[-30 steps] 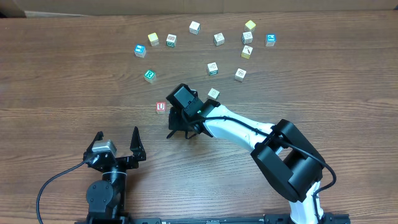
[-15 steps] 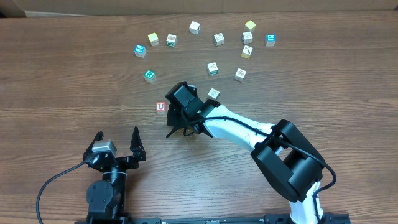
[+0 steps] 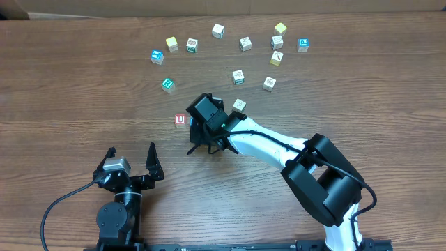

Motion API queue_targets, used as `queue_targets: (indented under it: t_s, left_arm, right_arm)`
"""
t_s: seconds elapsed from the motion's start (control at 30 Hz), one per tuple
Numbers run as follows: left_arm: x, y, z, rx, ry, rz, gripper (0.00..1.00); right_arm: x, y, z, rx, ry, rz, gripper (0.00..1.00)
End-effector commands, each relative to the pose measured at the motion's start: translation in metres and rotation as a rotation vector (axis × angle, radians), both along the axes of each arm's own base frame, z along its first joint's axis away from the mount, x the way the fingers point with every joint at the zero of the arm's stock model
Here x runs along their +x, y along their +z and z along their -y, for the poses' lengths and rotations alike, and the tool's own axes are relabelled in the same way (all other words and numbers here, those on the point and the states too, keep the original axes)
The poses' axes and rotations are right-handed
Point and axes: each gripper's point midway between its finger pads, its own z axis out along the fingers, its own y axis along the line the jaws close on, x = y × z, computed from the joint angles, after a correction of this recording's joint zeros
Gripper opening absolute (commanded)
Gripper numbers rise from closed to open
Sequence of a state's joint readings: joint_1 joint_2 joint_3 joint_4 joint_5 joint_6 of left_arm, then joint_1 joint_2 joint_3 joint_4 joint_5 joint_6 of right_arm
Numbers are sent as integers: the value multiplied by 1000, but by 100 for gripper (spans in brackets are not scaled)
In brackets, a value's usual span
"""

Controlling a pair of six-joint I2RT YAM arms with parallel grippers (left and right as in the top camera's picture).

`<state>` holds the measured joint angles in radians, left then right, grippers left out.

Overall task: Form a horizontal line
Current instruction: 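Lower the J block beside the right side of the U block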

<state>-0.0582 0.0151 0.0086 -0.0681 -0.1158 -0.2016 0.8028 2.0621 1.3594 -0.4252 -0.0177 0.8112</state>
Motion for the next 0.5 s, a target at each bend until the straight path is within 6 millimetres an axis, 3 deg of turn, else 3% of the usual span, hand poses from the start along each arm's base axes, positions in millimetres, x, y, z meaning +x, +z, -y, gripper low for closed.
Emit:
queue_targets:
  t_s: [0.0,0.47]
  left_arm:
    - [0,0,0,21,-4,5,100]
    - [0,0,0,21,-4,5,100]
  right_arm:
    - [6,-3,0,-3,-13,27,5]
    - [21,6,-6,24,-28,101,6]
